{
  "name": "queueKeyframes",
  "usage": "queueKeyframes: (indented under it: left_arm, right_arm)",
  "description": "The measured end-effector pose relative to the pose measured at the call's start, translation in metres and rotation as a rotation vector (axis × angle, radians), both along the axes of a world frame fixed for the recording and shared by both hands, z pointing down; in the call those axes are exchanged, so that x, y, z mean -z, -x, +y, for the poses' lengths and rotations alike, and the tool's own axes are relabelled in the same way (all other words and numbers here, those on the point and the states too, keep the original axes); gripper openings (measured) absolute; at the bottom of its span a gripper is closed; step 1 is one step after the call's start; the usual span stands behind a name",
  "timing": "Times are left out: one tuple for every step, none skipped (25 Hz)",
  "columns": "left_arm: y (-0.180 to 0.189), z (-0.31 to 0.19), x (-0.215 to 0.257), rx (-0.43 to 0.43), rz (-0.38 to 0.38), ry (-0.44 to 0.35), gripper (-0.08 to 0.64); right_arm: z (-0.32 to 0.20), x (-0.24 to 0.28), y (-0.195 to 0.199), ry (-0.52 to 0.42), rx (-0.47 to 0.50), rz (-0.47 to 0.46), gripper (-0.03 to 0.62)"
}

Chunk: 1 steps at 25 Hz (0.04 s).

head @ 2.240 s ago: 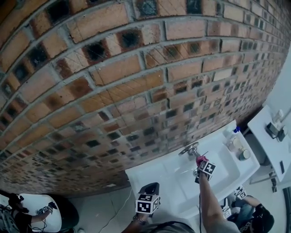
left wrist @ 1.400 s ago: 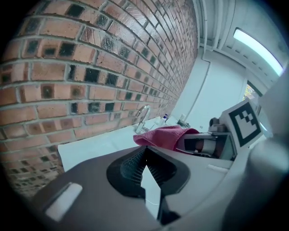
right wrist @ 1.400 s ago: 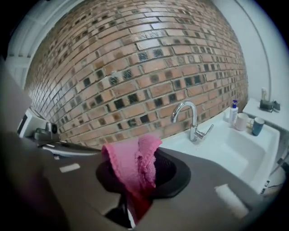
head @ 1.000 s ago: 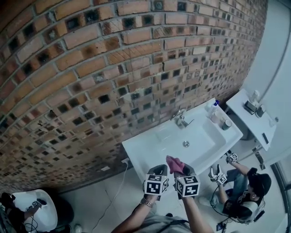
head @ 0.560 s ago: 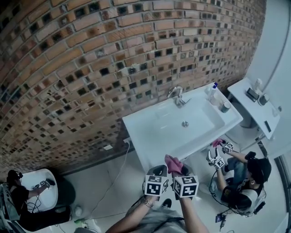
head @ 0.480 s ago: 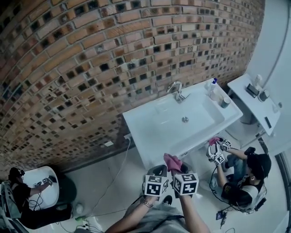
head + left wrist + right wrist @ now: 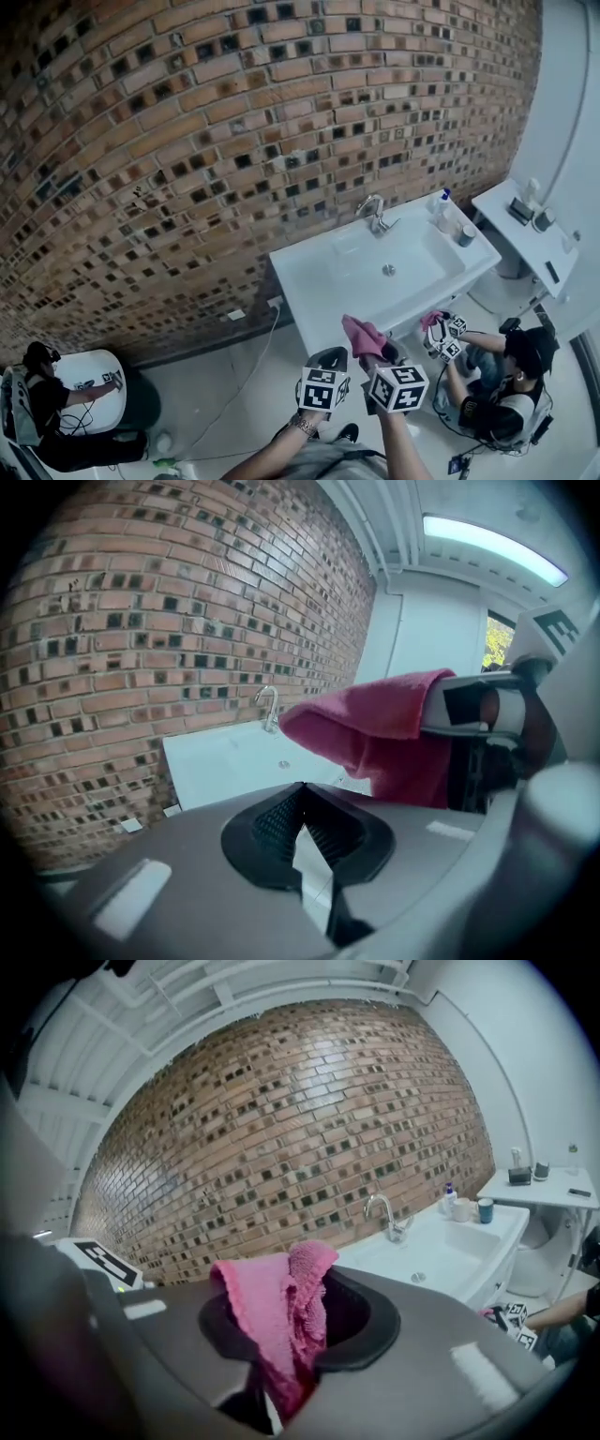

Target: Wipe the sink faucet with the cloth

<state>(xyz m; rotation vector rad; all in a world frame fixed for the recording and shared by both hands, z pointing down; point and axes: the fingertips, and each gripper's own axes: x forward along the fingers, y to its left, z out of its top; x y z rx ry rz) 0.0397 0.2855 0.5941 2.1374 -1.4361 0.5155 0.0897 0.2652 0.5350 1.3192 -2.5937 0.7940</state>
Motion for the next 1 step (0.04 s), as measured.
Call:
queueKeyframes:
  left_arm:
    - [0.0018, 0.0038, 0.0036, -0.005, 0.003, -0.005, 0.017]
  right_arm:
    - [0.0037, 0.0106, 0.0016, -0.016, -0.005, -0.023, 0.087]
